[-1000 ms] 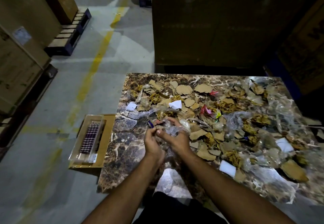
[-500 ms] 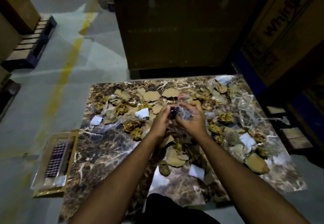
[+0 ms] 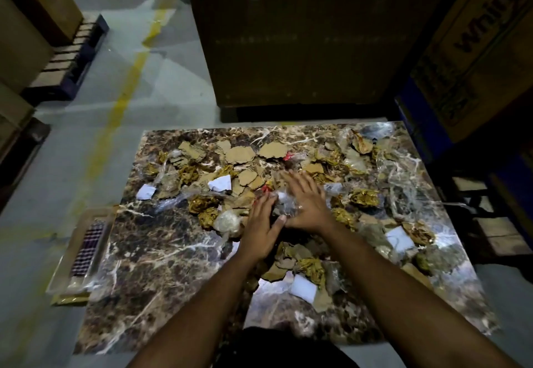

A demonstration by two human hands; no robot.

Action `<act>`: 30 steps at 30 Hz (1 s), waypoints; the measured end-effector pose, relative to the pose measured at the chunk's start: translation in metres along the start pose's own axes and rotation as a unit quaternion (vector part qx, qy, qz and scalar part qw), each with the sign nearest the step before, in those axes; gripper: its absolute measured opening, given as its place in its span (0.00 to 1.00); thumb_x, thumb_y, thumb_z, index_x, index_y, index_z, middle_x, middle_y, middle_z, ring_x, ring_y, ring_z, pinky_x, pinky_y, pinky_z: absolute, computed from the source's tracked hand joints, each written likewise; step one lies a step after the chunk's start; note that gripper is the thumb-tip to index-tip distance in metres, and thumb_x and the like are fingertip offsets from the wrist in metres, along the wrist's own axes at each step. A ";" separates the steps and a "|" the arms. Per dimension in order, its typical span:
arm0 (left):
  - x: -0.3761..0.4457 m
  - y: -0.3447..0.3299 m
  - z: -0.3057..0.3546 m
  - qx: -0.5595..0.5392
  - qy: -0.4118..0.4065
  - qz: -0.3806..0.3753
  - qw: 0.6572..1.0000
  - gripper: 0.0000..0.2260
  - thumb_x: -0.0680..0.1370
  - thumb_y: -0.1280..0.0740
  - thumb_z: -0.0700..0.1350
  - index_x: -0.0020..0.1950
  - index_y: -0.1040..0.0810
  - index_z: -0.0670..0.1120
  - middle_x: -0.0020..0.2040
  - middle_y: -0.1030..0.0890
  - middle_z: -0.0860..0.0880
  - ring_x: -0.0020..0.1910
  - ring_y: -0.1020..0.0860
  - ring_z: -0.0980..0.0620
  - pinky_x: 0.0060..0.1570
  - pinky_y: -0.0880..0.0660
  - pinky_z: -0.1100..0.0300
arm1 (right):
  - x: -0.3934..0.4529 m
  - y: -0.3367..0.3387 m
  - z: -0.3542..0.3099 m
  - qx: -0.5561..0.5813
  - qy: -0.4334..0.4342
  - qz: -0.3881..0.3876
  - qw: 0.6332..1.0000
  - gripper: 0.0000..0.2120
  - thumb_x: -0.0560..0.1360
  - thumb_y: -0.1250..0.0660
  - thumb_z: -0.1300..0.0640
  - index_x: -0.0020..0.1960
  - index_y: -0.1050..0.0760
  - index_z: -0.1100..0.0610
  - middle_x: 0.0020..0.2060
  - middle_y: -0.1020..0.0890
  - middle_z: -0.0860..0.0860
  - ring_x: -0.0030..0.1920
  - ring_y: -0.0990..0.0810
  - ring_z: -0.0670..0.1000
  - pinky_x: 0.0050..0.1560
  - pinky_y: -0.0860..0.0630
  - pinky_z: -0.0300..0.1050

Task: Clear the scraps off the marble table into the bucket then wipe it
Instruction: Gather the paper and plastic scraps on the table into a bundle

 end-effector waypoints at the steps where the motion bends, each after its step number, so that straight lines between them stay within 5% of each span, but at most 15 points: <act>1: 0.001 0.004 0.002 0.009 -0.005 0.009 1.000 0.29 0.80 0.48 0.66 0.80 0.40 0.58 0.82 0.46 0.54 0.80 0.46 0.50 0.75 0.45 0.46 | -0.001 0.009 -0.001 0.029 0.007 -0.003 1.000 0.54 0.62 0.31 0.28 0.80 0.57 0.32 0.82 0.49 0.47 0.82 0.53 0.58 0.75 0.51 0.75; 6: 0.006 0.025 0.019 -0.001 -0.008 0.050 0.999 0.29 0.79 0.49 0.67 0.79 0.40 0.59 0.81 0.43 0.54 0.79 0.46 0.47 0.76 0.44 0.40 | -0.008 0.047 -0.012 0.141 0.059 0.009 0.988 0.59 0.59 0.22 0.30 0.80 0.53 0.31 0.82 0.45 0.47 0.80 0.43 0.58 0.73 0.39 0.73; 12: -0.003 0.044 0.032 -0.041 0.008 0.101 0.994 0.32 0.77 0.50 0.67 0.78 0.37 0.56 0.80 0.42 0.54 0.76 0.49 0.59 0.71 0.49 0.49 | -0.014 0.072 -0.025 0.293 0.014 0.054 0.954 0.30 0.78 0.37 0.40 0.78 0.38 0.38 0.78 0.34 0.50 0.73 0.33 0.50 0.70 0.33 0.56; 18: -0.004 0.070 0.013 -0.042 0.003 0.122 0.992 0.31 0.79 0.51 0.67 0.78 0.37 0.54 0.80 0.40 0.54 0.78 0.45 0.53 0.75 0.44 0.44 | 0.006 0.081 -0.046 0.374 0.011 0.130 0.918 0.17 0.84 0.42 0.56 0.71 0.28 0.46 0.67 0.24 0.49 0.67 0.24 0.49 0.64 0.25 0.47; 25: -0.004 0.131 -0.029 -0.058 0.012 0.156 0.986 0.29 0.79 0.49 0.65 0.77 0.34 0.54 0.77 0.36 0.52 0.75 0.40 0.52 0.73 0.39 0.47 | 0.052 0.045 -0.103 0.287 0.051 0.108 0.950 0.17 0.82 0.38 0.56 0.71 0.27 0.51 0.64 0.22 0.47 0.62 0.24 0.41 0.64 0.23 0.49; 30: -0.002 0.200 -0.085 -0.031 0.009 0.184 0.982 0.28 0.79 0.45 0.62 0.76 0.35 0.52 0.77 0.34 0.49 0.75 0.39 0.51 0.73 0.40 0.50 | 0.111 -0.007 -0.171 0.148 0.110 0.071 0.980 0.23 0.76 0.36 0.46 0.70 0.26 0.49 0.65 0.22 0.51 0.64 0.25 0.50 0.63 0.26 0.50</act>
Point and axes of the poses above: each hand's wrist, its own x-axis towards the middle knuckle, its own y-axis out of the back of the hand, z = x × y, the point moved 4 cm from there along x, towards the middle knuckle
